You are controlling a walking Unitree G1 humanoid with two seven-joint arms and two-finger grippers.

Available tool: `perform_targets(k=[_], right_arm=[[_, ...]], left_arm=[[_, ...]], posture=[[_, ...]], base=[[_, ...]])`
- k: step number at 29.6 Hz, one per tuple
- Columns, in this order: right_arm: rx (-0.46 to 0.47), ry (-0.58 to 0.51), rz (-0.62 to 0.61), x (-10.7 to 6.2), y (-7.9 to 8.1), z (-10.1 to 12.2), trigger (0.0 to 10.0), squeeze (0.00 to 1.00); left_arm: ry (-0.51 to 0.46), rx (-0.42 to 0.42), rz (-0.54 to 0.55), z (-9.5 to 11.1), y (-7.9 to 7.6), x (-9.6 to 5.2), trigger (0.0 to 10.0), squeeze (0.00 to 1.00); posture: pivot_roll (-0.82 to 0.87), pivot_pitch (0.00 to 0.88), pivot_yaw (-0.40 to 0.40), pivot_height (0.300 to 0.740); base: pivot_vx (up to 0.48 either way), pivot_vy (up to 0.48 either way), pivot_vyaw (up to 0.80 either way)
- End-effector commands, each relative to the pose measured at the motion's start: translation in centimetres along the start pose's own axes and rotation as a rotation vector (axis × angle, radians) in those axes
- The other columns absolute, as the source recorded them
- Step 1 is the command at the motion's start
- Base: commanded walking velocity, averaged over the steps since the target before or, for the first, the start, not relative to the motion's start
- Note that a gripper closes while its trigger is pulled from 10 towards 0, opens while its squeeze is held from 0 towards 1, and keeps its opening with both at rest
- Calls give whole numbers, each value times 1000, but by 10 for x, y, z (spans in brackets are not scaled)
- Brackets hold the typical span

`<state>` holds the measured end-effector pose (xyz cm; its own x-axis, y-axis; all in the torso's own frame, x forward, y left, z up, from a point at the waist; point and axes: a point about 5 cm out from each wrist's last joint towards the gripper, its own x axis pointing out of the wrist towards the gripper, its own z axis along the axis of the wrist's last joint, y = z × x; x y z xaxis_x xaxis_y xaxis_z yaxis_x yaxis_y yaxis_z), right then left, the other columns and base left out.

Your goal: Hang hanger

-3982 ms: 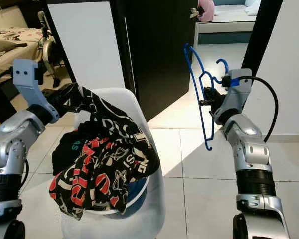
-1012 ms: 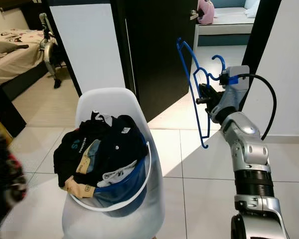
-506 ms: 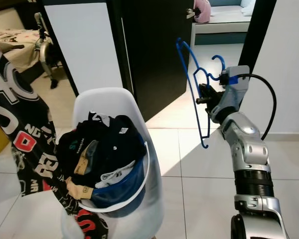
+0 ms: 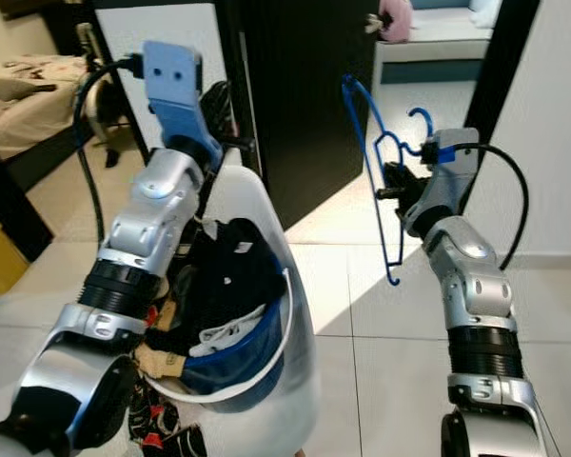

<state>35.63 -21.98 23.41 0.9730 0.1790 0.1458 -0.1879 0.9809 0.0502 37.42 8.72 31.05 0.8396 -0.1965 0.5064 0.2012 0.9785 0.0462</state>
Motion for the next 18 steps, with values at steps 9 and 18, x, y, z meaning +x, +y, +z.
perform_targets(k=[9, 18], right_arm=[[-1, 10, -28, -3, -3, -4, 10000, 0], [-5, 15, -55, -2, -4, -4, 10000, 0]], left_arm=[[-94, -46, -144, 18, -35, 3, 0, 0], [-240, -9, -114, 57, -23, 12, 0, 0]], posture=[[-82, 0, 90, 740], [-80, 0, 83, 740]], base=[[0, 0, 0], [0, 0, 0]])
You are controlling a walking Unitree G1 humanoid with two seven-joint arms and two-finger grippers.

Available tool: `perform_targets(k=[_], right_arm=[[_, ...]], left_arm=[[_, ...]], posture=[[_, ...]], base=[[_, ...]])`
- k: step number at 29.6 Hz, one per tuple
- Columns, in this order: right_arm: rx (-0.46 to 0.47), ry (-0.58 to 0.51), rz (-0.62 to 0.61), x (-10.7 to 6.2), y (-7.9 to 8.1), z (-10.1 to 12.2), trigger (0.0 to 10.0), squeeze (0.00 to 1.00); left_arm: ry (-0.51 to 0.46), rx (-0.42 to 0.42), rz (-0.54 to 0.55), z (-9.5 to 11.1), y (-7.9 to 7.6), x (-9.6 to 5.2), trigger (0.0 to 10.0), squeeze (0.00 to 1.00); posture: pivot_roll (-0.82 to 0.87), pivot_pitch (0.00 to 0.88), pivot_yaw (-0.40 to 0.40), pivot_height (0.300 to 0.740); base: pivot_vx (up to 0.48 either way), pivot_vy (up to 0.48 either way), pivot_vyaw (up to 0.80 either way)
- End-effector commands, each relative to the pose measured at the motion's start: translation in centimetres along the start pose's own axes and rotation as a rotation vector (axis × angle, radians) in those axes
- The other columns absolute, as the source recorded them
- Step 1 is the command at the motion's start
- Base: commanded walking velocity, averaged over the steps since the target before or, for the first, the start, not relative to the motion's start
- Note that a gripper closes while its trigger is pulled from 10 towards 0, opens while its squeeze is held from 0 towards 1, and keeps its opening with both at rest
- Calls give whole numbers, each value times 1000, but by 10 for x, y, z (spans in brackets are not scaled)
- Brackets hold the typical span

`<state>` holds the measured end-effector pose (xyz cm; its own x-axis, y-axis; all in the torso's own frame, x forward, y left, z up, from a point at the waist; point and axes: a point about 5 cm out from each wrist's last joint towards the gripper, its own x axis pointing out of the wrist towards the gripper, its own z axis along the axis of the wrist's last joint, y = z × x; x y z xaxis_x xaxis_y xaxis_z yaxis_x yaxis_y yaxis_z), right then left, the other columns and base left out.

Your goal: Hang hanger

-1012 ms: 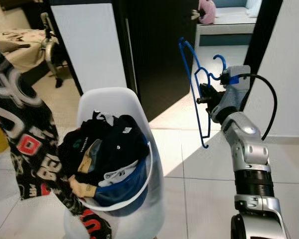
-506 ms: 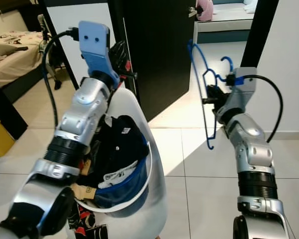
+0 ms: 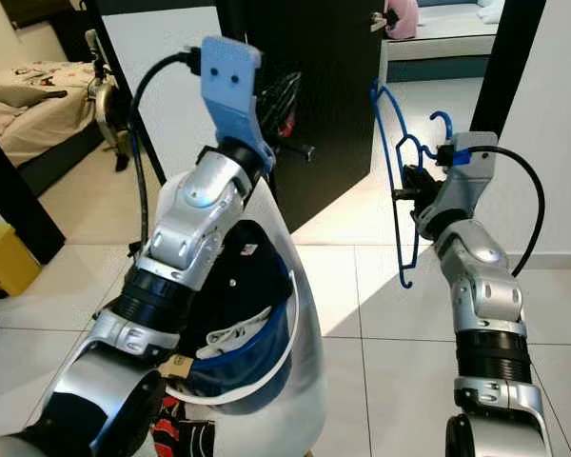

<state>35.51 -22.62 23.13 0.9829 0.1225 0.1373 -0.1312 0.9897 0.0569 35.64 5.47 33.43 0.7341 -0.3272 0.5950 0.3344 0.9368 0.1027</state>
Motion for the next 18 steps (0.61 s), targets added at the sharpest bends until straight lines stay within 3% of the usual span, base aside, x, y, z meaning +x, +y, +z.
perform_targets(k=[1, 3, 7, 8, 9, 10, 11, 13, 15, 17, 18], right_arm=[[-3, 10, 3, 1, 2, -2, 10000, 0], [-4, 11, 0, 2, 2, -2, 10000, 0], [-4, 12, -1, 2, 2, -2, 10000, 0], [-4, 13, -1, 3, 3, -3, 10000, 0], [-4, 13, -1, 3, 3, -3, 10000, 0], [-3, 13, -2, 3, 3, -3, 10000, 0], [-3, 13, -2, 3, 3, -3, 10000, 0], [-5, 10, -9, 3, 3, -3, 10000, 0], [-5, 10, -9, 3, 3, -3, 10000, 0], [-9, 8, -29, 1, -2, -2, 10000, 0], [-9, 8, -29, 1, -2, -2, 10000, 0]], left_arm=[[-119, 31, 30, 29, 12, 10, 0, 0], [-198, 61, -7, 48, 13, 19, 0, 0], [-221, 64, -53, 53, 7, 23, 0, 0], [-217, 14, -145, 50, -9, 24, 0, 0], [-217, 14, -145, 50, -9, 24, 0, 0], [-165, -65, -320, 32, -45, 17, 0, 0], [-165, -65, -320, 32, -45, 17, 0, 0], [-73, -133, -611, 3, -108, -10, 0, 0], [-73, -133, -611, 3, -108, -10, 0, 0], [9, -195, -824, -20, -153, -45, 0, 0], [9, -195, -824, -20, -153, -45, 0, 0]], posture=[[-80, 0, 83, 740], [-72, 0, 82, 740], [-69, 0, 82, 740], [-68, 0, 86, 740], [-68, 0, 86, 740], [-68, 0, 89, 740], [-68, 0, 89, 740], [-80, 0, 100, 740], [-80, 0, 100, 740], [-84, 0, 105, 740], [-84, 0, 105, 740]], base=[[0, 0, 0], [0, 0, 0], [0, 0, 0], [0, 0, 0], [0, 0, 0], [0, 0, 0], [0, 0, 0], [0, 0, 0], [0, 0, 0], [0, 0, 0], [0, 0, 0]])
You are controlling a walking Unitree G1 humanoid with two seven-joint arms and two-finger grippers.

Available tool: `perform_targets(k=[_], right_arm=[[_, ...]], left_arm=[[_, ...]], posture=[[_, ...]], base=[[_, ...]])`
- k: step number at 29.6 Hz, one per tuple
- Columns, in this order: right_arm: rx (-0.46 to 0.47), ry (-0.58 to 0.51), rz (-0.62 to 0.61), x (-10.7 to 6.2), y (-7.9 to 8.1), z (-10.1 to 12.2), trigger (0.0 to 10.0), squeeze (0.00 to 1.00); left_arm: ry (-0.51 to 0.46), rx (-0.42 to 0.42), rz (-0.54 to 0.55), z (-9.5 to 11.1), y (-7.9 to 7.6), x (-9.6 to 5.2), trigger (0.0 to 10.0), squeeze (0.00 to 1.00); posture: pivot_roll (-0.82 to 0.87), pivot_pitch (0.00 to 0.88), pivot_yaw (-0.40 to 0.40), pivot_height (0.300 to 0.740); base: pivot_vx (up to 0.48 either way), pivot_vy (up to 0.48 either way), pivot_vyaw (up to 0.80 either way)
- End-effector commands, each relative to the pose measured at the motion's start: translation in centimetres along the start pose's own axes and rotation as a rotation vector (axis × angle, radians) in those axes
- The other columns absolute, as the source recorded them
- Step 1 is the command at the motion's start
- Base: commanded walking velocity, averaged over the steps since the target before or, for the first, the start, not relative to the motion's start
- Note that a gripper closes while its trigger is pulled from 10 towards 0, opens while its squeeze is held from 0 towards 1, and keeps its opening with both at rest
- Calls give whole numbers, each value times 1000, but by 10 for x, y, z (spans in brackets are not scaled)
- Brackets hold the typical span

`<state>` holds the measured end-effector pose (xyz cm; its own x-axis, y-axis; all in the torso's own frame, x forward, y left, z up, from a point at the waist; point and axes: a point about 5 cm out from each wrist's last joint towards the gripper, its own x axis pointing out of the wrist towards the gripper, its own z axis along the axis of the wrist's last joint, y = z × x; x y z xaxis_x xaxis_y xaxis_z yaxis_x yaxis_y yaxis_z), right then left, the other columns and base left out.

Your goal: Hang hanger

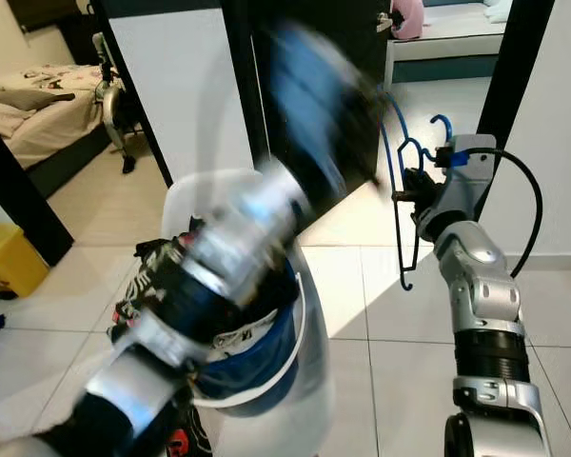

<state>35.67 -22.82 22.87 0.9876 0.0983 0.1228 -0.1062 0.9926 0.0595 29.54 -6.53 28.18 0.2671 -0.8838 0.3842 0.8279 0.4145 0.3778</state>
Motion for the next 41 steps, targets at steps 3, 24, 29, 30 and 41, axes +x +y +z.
perform_targets(k=[3, 24, 29, 30, 41], right_arm=[[-11, -2, -12, -1, -2, 0, 10000, 0], [-44, 28, 20, 0, 4, -5, 10000, 0], [-55, 36, 20, -1, 4, -6, 10000, 0], [-55, 37, 21, -1, 4, -7, 10000, 0], [-160, 80, 49, -2, 5, -14, 10000, 0]], left_arm=[[15, -71, -108, -15, -33, 3, 0, 0], [268, -104, 42, -54, 19, -71, 10000, 1000], [218, -141, 104, -41, 37, -88, 10000, 1000], [198, -144, 143, -35, 45, -96, 10000, 1000], [472, -50, 1264, -34, 157, -278, 10000, 718]], posture=[[-85, 0, 109, 740], [-80, 0, 89, 740], [-77, 0, 86, 740], [-77, 0, 86, 740], [-56, 0, 57, 740]], base=[[0, 0, 0], [0, 0, 0], [0, 0, 0], [0, 0, 0], [0, 0, 0]])
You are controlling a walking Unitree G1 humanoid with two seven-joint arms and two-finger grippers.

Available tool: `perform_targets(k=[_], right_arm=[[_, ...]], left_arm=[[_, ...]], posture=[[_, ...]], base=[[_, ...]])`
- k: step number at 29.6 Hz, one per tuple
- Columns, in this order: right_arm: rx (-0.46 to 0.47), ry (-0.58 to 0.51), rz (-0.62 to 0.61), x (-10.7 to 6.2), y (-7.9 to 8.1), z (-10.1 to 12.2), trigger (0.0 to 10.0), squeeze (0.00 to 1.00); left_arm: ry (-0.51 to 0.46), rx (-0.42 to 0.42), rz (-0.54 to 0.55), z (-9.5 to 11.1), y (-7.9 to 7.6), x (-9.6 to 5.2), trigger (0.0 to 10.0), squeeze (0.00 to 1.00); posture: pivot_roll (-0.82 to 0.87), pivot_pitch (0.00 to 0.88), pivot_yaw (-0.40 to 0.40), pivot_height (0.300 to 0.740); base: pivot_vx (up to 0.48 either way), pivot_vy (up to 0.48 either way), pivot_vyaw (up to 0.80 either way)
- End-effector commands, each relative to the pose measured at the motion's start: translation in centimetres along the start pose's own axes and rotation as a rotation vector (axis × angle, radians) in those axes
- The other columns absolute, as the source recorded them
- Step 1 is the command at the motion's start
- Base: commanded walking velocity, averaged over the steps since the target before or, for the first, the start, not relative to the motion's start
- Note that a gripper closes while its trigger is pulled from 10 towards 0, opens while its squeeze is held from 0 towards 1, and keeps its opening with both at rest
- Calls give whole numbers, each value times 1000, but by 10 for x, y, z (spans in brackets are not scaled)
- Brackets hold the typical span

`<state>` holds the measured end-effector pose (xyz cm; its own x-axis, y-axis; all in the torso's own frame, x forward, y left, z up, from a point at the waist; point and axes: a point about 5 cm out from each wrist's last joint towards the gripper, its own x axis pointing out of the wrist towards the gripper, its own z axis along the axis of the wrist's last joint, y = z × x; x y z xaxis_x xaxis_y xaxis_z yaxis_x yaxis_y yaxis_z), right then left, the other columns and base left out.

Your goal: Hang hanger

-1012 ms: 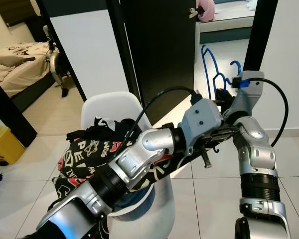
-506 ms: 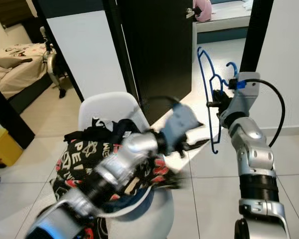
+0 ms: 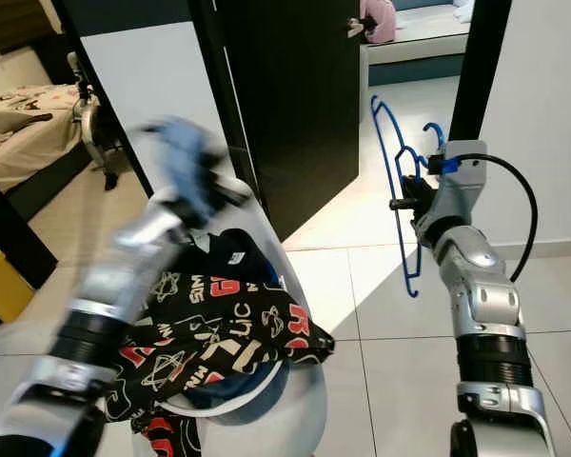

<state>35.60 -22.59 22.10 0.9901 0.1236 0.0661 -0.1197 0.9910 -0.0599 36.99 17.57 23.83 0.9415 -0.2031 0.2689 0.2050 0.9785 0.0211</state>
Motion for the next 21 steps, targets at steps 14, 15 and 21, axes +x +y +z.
perform_targets(k=[14, 15, 21], right_arm=[[-103, 3, 115, 1, 13, -1, 10000, 0], [-106, 4, 122, 1, 15, 0, 10000, 0], [-111, 7, 127, 1, 15, 1, 10000, 0]], left_arm=[[262, -499, 495, -107, 99, -90, 10000, 0], [272, -571, 493, -116, 92, -90, 10000, 0], [318, -652, 542, -130, 86, -93, 10000, 0]], posture=[[-51, 0, 25, 740], [-54, 0, 22, 740], [-61, 0, 18, 740]], base=[[0, 0, 674], [0, 0, 788], [0, 0, 782]])
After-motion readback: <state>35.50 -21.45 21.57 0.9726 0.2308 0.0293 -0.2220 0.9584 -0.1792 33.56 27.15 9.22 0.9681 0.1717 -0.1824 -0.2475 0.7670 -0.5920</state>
